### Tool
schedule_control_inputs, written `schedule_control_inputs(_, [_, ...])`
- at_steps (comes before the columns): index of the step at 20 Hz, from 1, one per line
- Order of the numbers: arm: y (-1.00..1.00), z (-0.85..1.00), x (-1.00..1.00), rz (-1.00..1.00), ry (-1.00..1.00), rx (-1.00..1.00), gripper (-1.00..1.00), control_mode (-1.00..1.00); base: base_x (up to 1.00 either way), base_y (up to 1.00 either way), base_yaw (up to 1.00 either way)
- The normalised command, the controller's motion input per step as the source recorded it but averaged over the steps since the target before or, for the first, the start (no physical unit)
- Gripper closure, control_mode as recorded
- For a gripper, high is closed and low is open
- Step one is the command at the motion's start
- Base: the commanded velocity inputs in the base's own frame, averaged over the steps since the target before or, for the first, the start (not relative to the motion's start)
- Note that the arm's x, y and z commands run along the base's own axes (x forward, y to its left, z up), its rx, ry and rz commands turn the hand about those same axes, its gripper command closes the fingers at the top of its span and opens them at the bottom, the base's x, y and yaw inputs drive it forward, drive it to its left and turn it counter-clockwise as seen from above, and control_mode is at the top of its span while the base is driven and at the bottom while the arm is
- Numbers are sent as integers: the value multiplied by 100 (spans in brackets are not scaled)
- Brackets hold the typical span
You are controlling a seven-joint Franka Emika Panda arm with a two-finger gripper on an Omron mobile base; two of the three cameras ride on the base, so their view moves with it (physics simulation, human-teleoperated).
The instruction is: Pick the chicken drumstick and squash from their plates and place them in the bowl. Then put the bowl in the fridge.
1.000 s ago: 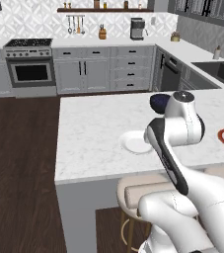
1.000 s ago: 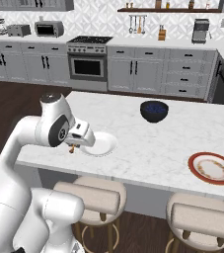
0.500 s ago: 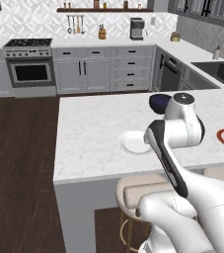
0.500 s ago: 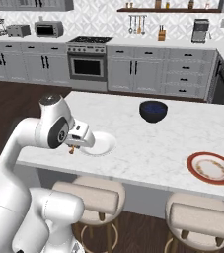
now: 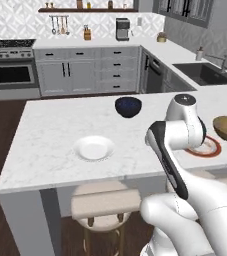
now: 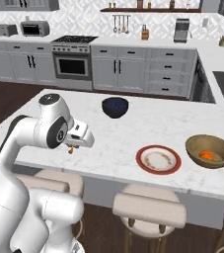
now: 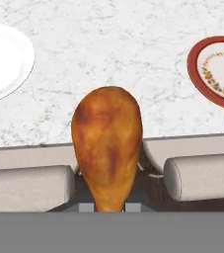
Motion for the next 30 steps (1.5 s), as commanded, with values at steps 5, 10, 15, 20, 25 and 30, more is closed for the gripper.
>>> schedule_control_inputs(5, [0, 0, 0, 0, 0, 0, 100, 100, -4, -94, -7])
schedule_control_inputs(10, [0, 0, 0, 0, 0, 0, 100, 100, 0, -98, -3])
schedule_control_inputs(15, [0, 0, 0, 0, 0, 0, 100, 100, 0, -91, -1])
schedule_control_inputs(20, [0, 0, 0, 0, 0, 0, 100, 100, 10, -23, 0])
schedule_control_inputs(25, [0, 0, 5, 0, 0, 0, 100, -100, 0, 0, 0])
schedule_control_inputs(30, [0, 0, 72, 9, 1, 0, 100, -100, 0, 0, 0])
